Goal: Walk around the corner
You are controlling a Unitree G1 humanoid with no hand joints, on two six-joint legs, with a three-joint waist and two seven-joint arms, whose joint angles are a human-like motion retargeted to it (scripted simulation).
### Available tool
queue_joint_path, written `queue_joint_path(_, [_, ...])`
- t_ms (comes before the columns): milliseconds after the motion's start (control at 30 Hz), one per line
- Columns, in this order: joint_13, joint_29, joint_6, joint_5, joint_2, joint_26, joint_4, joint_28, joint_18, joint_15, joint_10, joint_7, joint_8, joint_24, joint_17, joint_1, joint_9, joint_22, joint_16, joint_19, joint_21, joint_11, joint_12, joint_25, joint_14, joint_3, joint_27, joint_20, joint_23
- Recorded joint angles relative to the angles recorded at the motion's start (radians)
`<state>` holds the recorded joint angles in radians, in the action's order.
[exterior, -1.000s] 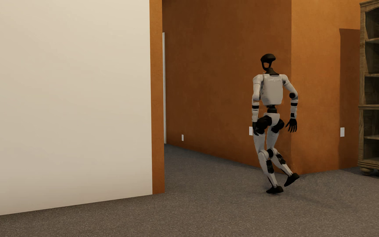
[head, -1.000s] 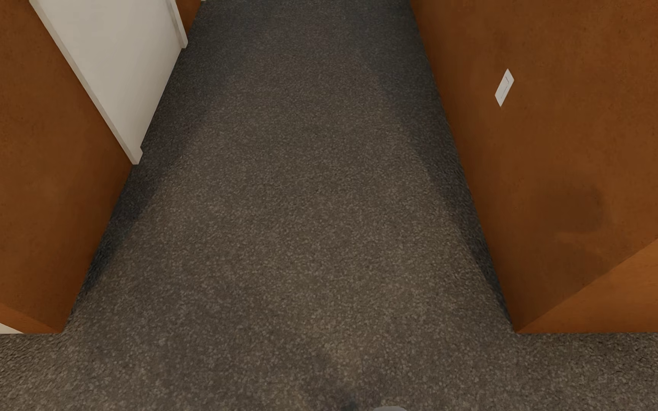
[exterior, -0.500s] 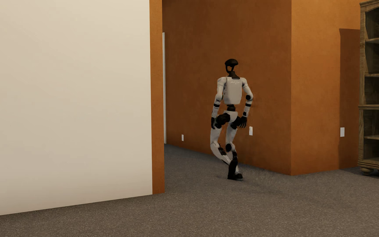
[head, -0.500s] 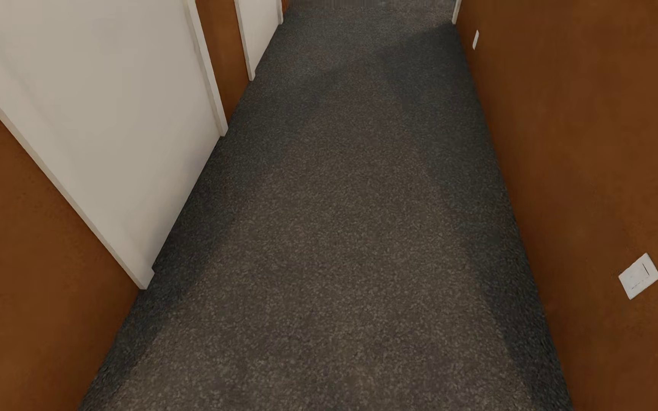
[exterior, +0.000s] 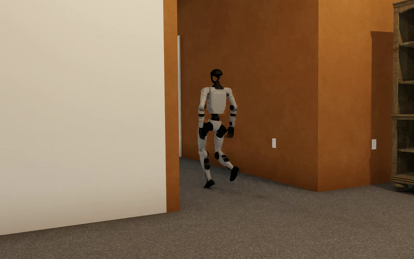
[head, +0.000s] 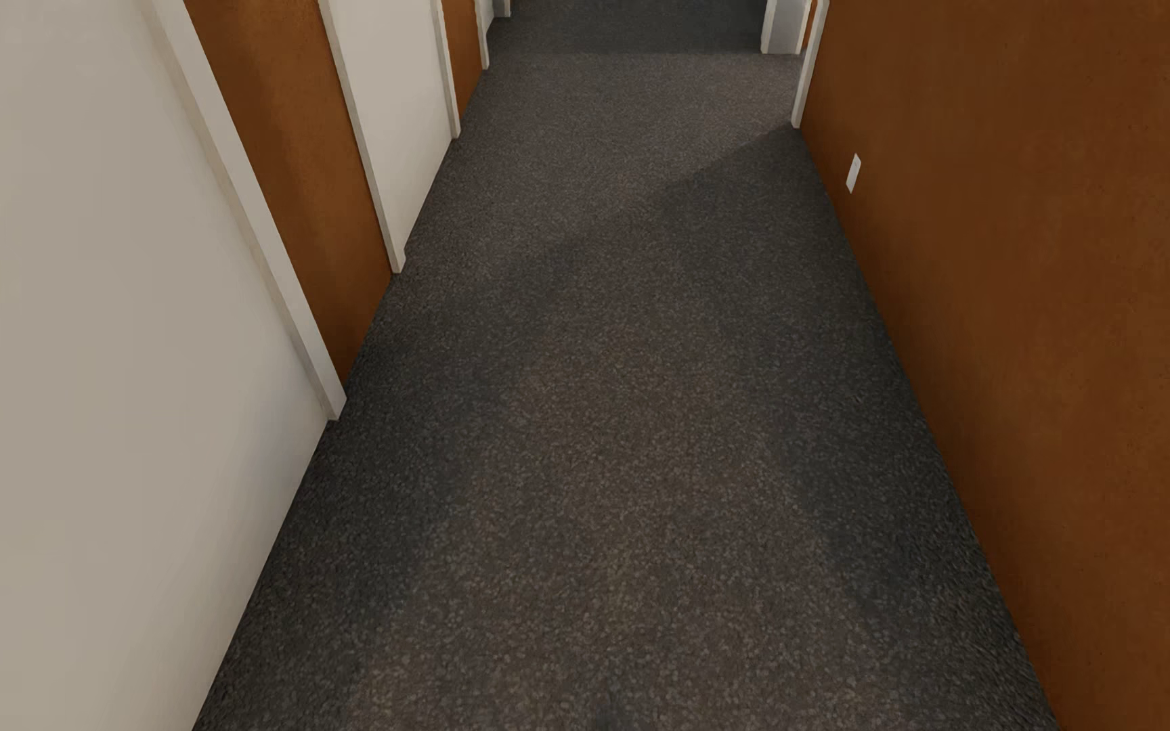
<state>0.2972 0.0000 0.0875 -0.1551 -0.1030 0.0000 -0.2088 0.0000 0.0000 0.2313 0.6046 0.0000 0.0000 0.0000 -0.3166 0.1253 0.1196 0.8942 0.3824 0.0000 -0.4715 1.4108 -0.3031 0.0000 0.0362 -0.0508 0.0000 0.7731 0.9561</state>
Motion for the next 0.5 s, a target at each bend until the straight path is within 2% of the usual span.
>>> queue_joint_path(67, [0.093,0.000,-0.029,0.017,-0.116,0.000,0.035,0.000,0.000,0.019,-0.081,0.000,0.000,0.000,-0.013,-0.181,-0.005,-0.136,0.026,0.000,-0.019,-0.225,0.080,0.000,-0.131,-0.107,0.000,-0.096,0.030])
queue_joint_path(100, [0.128,0.000,-0.041,0.020,-0.163,0.000,0.061,0.000,0.000,-0.009,-0.113,0.000,0.000,0.000,-0.026,-0.242,-0.016,-0.188,0.032,0.000,-0.030,-0.401,0.122,0.000,-0.196,-0.157,0.000,-0.168,0.038])
queue_joint_path(133, [0.164,0.000,-0.036,0.006,-0.181,0.000,0.062,0.000,0.000,-0.087,-0.163,0.000,0.000,0.000,-0.034,-0.334,-0.021,-0.225,0.038,0.000,-0.028,-0.598,0.163,0.000,-0.269,-0.179,0.000,-0.225,0.036])
queue_joint_path(167, [0.181,0.000,-0.031,-0.001,-0.217,0.000,0.066,0.000,0.000,-0.212,-0.174,0.000,0.000,0.000,-0.039,-0.364,-0.040,-0.262,0.040,0.000,-0.032,-0.789,0.206,0.000,-0.325,-0.209,0.000,-0.304,0.039])
queue_joint_path(200, [0.192,0.000,-0.033,-0.006,-0.241,0.000,0.082,0.000,0.000,-0.558,-0.173,0.000,0.000,0.000,-0.044,-0.393,-0.057,-0.295,0.045,0.000,-0.037,-0.853,0.244,0.000,-0.363,-0.231,0.000,-0.357,0.039])
queue_joint_path(233, [0.193,0.000,-0.033,-0.009,-0.265,0.000,0.102,0.000,0.000,-0.763,-0.155,0.000,0.000,0.000,-0.041,-0.400,-0.067,-0.331,0.051,0.000,-0.039,-1.296,0.271,0.000,-0.376,-0.261,0.000,-0.402,0.053])
queue_joint_path(267, [0.202,0.000,-0.030,-0.006,-0.313,0.000,0.101,0.000,0.000,-0.763,-0.147,0.000,0.000,0.000,-0.033,-0.444,-0.078,-0.335,0.051,0.000,-0.003,-0.912,0.286,0.000,-0.364,-0.258,0.000,-0.407,0.072])
queue_joint_path(300, [0.200,0.000,-0.037,0.017,-0.319,0.000,0.133,0.000,0.000,-0.498,-0.101,0.000,0.000,0.000,-0.025,-0.466,-0.078,-0.353,0.050,0.000,0.012,-0.839,0.271,0.000,-0.322,-0.278,0.000,-0.427,0.083])
queue_joint_path(333, [0.204,0.000,-0.039,0.046,-0.308,0.000,0.138,0.000,0.000,-0.346,-0.007,0.000,0.000,0.000,-0.025,-0.462,-0.094,-0.370,0.030,0.000,0.021,-0.785,0.228,0.000,-0.236,-0.285,0.000,-0.468,0.090])
queue_joint_path(367, [0.209,0.000,-0.053,0.112,-0.312,0.000,0.185,0.000,0.000,-0.210,0.143,0.000,0.000,0.000,-0.019,-0.432,-0.105,-0.340,0.014,0.000,0.023,-0.717,0.188,0.000,-0.105,-0.258,0.000,-0.460,0.110])
queue_joint_path(400, [0.195,0.000,-0.071,0.131,-0.243,0.000,0.225,0.000,0.000,-0.127,0.340,0.000,0.000,0.000,-0.017,-0.371,-0.090,-0.281,0.000,0.000,0.030,-0.671,0.166,0.000,0.010,-0.256,0.000,-0.412,0.113])
queue_joint_path(433, [0.177,0.000,-0.069,0.129,-0.153,0.000,0.224,0.000,0.000,-0.072,0.552,0.000,0.000,0.000,-0.013,-0.305,-0.058,-0.208,-0.041,0.000,0.056,-0.636,0.143,0.000,0.072,-0.238,0.000,-0.429,0.064])
queue_joint_path(467, [0.132,0.000,-0.064,0.141,-0.100,0.000,0.213,0.000,0.000,-0.041,0.730,0.000,0.000,0.000,-0.010,-0.214,-0.043,-0.107,-0.053,0.000,0.073,-0.642,0.151,0.000,0.073,-0.209,0.000,-0.361,0.073])
queue_joint_path(500, [0.085,0.000,-0.058,0.168,-0.056,0.000,0.225,0.000,0.000,-0.041,0.811,0.000,0.000,0.000,-0.018,-0.130,-0.029,-0.060,-0.027,0.000,0.061,-0.678,0.152,0.000,0.076,-0.143,0.000,-0.186,-0.011])
